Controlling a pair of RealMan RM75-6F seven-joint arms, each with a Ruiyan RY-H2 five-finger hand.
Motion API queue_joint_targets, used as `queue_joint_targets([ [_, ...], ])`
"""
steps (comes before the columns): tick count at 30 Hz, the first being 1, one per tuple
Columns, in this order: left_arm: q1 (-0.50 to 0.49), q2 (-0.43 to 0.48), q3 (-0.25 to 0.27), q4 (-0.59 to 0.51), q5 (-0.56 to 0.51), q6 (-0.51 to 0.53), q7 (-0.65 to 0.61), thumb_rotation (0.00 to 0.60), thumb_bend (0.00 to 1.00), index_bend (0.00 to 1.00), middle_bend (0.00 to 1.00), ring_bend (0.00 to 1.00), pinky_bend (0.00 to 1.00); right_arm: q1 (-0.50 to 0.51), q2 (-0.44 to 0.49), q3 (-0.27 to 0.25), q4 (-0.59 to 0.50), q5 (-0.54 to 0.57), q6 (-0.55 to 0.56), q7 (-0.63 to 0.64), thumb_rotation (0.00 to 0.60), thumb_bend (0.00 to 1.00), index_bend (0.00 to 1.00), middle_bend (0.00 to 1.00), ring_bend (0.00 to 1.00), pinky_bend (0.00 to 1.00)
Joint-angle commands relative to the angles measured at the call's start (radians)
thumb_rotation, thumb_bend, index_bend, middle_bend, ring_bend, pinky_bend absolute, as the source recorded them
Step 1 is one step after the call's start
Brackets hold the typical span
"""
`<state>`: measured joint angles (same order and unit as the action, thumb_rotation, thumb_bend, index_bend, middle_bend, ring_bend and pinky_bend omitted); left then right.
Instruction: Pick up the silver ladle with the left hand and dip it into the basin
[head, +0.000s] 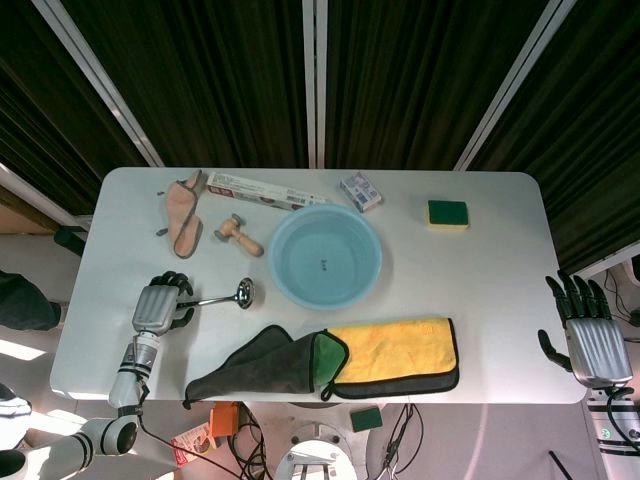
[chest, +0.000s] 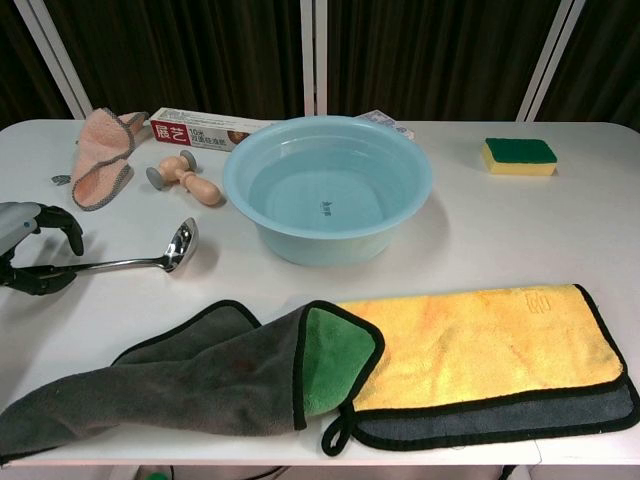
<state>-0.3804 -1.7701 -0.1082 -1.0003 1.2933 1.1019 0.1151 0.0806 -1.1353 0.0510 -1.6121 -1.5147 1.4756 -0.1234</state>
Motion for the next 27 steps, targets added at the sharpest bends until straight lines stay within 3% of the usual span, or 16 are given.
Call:
queue_joint_targets([
  [1,0.002,-0.004,0.002,0.006,-0.001,-0.002,-0.004,0.547,0.32,0.45,0.25,0.14,0.23,0.001,0.000,0.001,0.000,0.001,-0.001,0.000,0.600,0.38,0.00,0.00,0.00,0.00],
  [13,-0.005,-0.031,0.009,0.046,0.010,-0.001,-0.001,0.533,0.34,0.47,0.25,0.14,0.23,-0.001,0.006,0.000,-0.002,-0.001,0.001,0.007,0.600,0.39,0.00,0.00,0.00,0.00],
  [27,-0.005,-0.028,0.004,0.042,0.013,-0.008,-0.048,0.563,0.35,0.49,0.25,0.14,0.23,0.002,0.001,0.001,0.000,0.003,-0.005,-0.001,0.600,0.38,0.00,0.00,0.00,0.00],
])
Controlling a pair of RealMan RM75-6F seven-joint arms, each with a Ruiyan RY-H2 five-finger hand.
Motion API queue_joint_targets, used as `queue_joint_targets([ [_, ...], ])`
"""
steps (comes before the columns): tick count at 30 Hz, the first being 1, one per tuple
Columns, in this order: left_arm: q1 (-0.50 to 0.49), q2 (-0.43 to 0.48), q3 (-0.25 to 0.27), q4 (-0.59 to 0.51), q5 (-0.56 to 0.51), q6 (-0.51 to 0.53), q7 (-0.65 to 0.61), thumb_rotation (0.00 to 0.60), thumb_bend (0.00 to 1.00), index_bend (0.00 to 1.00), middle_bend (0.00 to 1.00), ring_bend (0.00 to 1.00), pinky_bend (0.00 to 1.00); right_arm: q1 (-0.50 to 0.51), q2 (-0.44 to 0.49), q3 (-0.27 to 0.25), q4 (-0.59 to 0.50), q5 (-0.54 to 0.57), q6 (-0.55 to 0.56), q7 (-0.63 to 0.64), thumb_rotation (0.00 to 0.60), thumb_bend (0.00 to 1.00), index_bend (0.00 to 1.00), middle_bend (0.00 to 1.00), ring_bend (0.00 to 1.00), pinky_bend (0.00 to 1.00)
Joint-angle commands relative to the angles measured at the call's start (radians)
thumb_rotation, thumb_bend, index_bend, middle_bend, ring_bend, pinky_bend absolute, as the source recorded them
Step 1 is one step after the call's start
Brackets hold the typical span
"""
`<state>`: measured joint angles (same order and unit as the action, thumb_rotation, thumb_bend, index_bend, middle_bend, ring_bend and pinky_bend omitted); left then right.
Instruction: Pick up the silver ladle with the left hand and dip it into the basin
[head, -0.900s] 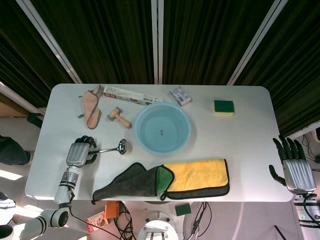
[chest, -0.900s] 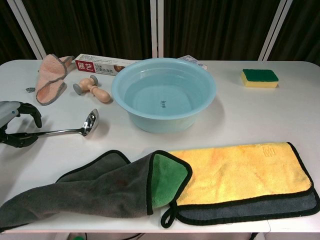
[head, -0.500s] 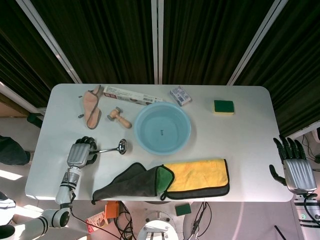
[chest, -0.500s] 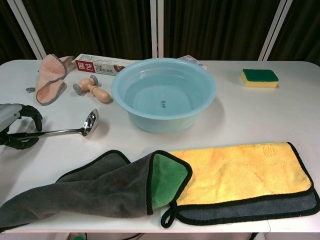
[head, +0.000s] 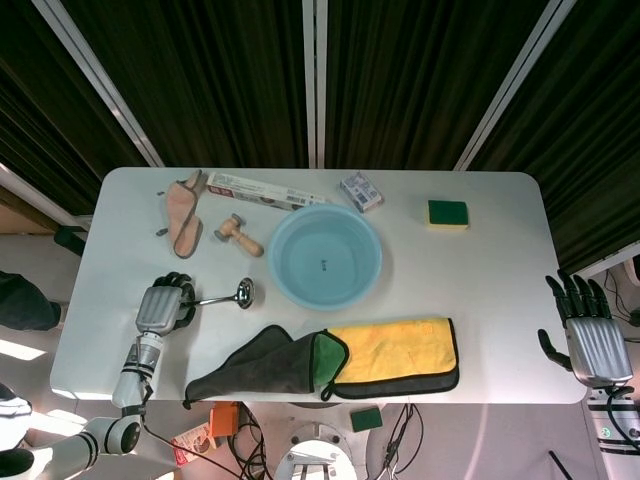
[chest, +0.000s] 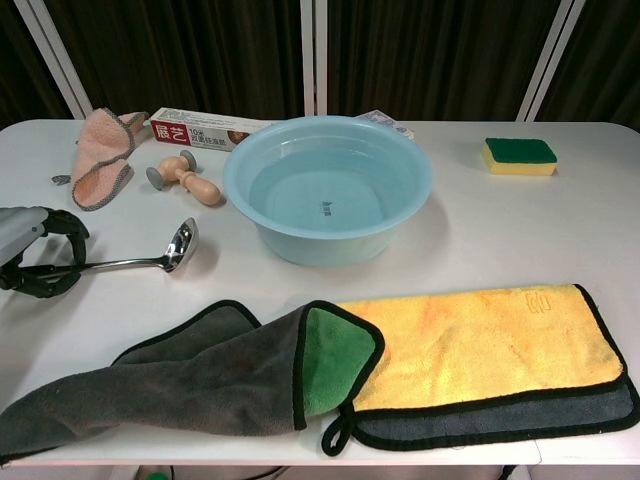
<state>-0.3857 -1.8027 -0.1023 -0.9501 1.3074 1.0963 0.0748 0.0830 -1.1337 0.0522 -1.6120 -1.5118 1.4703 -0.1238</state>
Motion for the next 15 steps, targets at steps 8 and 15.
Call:
queue_joint_targets([
  [8,-0.004,0.013,-0.007,-0.025,-0.014,-0.024,-0.015,0.514,0.35,0.49,0.25,0.14,0.22,-0.002,-0.001,0.001,0.000,-0.001,0.006,0.000,0.600,0.38,0.00,0.00,0.00,0.00],
  [15,-0.004,0.011,-0.007,-0.023,-0.017,-0.022,-0.003,0.515,0.35,0.50,0.25,0.14,0.22,-0.002,0.000,0.002,0.000,0.000,0.006,0.002,0.600,0.38,0.00,0.00,0.00,0.00],
])
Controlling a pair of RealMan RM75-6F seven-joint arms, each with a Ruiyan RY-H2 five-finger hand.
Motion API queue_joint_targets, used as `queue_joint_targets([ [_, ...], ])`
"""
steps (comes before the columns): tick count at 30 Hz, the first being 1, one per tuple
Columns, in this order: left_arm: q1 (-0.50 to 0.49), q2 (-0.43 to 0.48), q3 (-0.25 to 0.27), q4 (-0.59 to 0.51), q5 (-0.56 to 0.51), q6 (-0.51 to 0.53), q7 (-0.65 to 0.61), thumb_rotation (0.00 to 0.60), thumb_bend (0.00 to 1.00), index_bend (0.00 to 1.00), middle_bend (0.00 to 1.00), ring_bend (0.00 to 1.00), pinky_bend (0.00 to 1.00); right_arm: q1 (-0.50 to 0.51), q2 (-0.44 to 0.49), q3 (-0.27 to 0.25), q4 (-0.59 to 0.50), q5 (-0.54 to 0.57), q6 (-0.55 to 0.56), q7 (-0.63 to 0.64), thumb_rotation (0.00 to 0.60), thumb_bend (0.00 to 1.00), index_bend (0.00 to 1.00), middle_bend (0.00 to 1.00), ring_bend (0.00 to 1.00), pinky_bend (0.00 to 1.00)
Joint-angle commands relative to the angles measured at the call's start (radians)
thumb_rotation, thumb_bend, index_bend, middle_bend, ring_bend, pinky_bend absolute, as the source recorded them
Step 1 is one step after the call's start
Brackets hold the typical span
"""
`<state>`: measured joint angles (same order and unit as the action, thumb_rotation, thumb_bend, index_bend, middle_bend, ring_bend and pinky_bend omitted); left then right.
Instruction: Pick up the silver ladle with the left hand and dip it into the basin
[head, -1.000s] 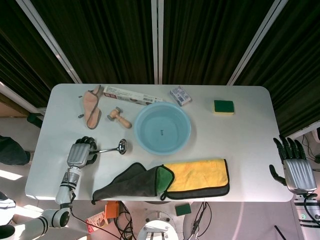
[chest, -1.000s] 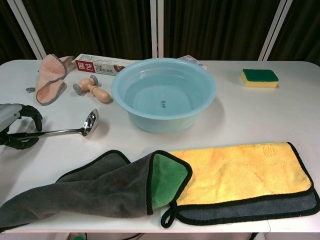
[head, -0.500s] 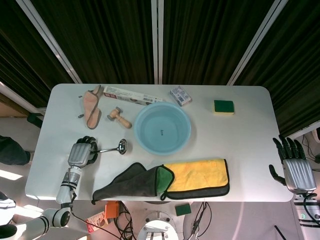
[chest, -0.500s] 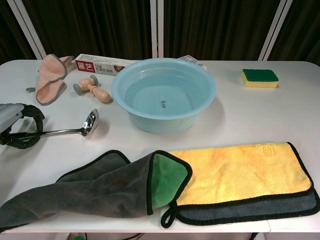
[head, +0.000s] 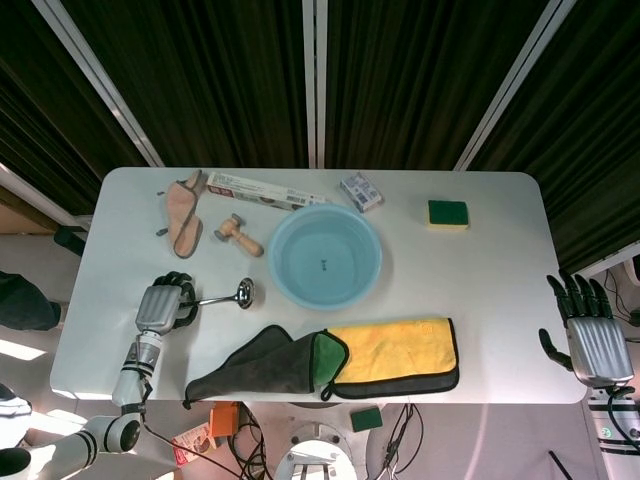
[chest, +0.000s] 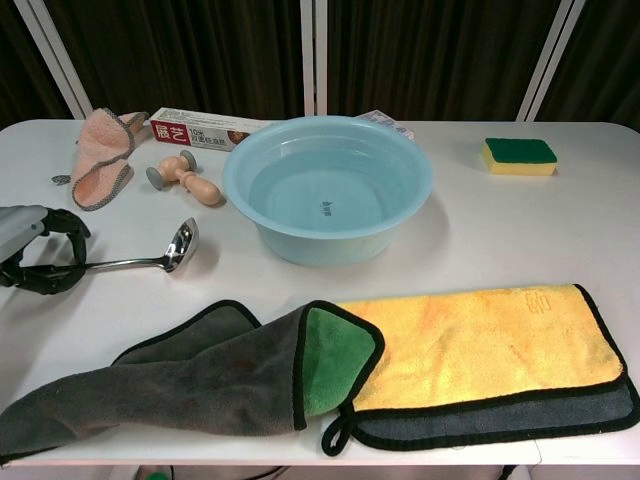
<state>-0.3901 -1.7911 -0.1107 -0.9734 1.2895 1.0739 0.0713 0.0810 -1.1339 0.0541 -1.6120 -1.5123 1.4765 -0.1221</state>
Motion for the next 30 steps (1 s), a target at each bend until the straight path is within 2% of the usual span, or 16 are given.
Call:
queue_joint_targets([
  [1,0.000,-0.001,0.002,0.001,0.002,0.001,0.000,0.513,0.35,0.50,0.25,0.14,0.22,0.000,0.000,0.000,0.000,0.000,0.000,0.000,0.600,0.38,0.00,0.00,0.00,0.00],
  [14,0.000,-0.008,0.014,0.019,0.014,0.004,0.007,0.505,0.35,0.48,0.24,0.13,0.21,-0.001,-0.003,0.000,0.000,0.001,0.002,-0.004,0.600,0.38,0.00,0.00,0.00,0.00],
  [26,-0.001,-0.011,0.007,0.018,0.007,0.001,0.005,0.597,0.35,0.53,0.23,0.13,0.20,-0.001,-0.002,0.002,0.001,0.003,0.001,0.000,0.600,0.38,0.00,0.00,0.00,0.00],
  [30,0.001,-0.007,0.004,0.010,0.007,0.003,-0.007,0.600,0.35,0.54,0.24,0.13,0.21,-0.001,-0.001,0.002,0.001,0.003,0.001,0.001,0.600,0.38,0.00,0.00,0.00,0.00],
])
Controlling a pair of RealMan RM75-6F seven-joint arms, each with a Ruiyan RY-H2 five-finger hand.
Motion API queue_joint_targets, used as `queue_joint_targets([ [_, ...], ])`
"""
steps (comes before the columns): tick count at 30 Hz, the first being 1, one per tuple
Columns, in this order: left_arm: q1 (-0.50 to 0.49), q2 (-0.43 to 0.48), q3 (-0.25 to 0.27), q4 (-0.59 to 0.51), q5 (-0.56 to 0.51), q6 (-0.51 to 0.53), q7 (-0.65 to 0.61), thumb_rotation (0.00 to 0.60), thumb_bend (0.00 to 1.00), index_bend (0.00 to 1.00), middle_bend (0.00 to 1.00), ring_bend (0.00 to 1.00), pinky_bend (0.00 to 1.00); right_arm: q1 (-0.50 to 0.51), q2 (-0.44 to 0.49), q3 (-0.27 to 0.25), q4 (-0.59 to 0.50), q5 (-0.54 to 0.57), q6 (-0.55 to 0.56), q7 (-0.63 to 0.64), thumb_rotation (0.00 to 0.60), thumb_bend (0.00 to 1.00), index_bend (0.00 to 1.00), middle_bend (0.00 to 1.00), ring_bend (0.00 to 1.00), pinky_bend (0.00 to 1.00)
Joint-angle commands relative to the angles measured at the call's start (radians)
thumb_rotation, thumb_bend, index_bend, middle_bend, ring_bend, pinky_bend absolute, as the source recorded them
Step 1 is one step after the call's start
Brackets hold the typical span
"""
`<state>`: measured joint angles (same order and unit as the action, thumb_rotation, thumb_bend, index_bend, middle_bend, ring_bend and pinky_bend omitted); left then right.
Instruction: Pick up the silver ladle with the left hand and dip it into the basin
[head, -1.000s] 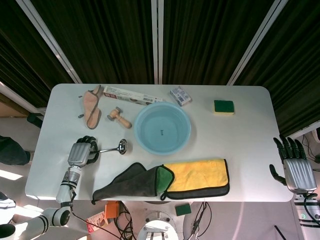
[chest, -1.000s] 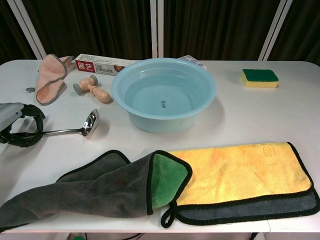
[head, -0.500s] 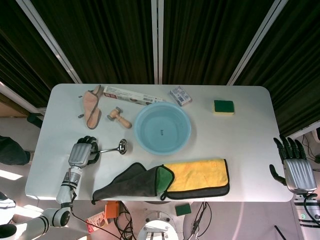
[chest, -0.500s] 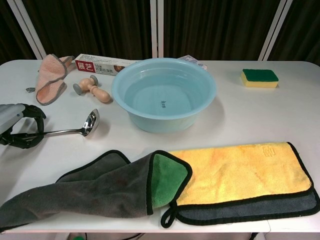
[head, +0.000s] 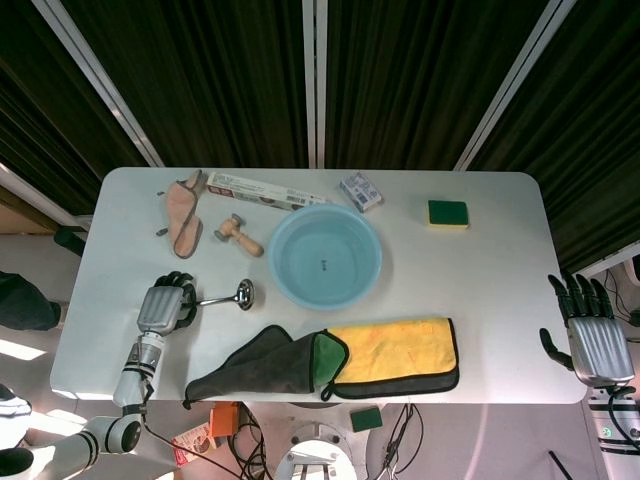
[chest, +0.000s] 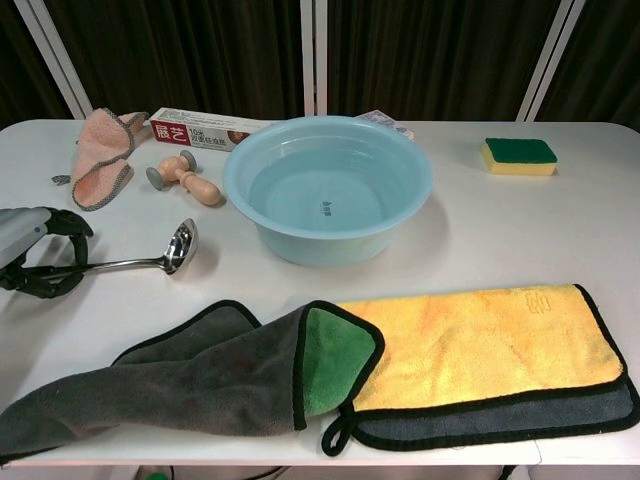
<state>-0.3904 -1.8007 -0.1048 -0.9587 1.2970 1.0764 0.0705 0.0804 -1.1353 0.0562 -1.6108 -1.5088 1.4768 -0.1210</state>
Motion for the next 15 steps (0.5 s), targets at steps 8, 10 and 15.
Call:
queue_joint_targets([
  [8,0.007,0.030,-0.008,-0.055,0.013,0.021,-0.074,0.600,0.38,0.60,0.31,0.15,0.22,0.000,-0.001,-0.001,0.001,-0.003,0.001,0.001,0.600,0.38,0.00,0.00,0.00,0.00],
  [10,0.011,0.040,-0.009,-0.070,0.025,0.034,-0.110,0.600,0.38,0.62,0.35,0.18,0.25,0.000,0.000,-0.002,0.002,-0.004,0.001,0.002,0.600,0.38,0.00,0.00,0.00,0.00],
  [15,0.016,0.093,-0.005,-0.131,0.048,0.039,-0.200,0.600,0.44,0.64,0.42,0.27,0.46,0.001,0.000,-0.002,0.002,-0.005,-0.001,0.003,0.600,0.38,0.00,0.00,0.00,0.00],
])
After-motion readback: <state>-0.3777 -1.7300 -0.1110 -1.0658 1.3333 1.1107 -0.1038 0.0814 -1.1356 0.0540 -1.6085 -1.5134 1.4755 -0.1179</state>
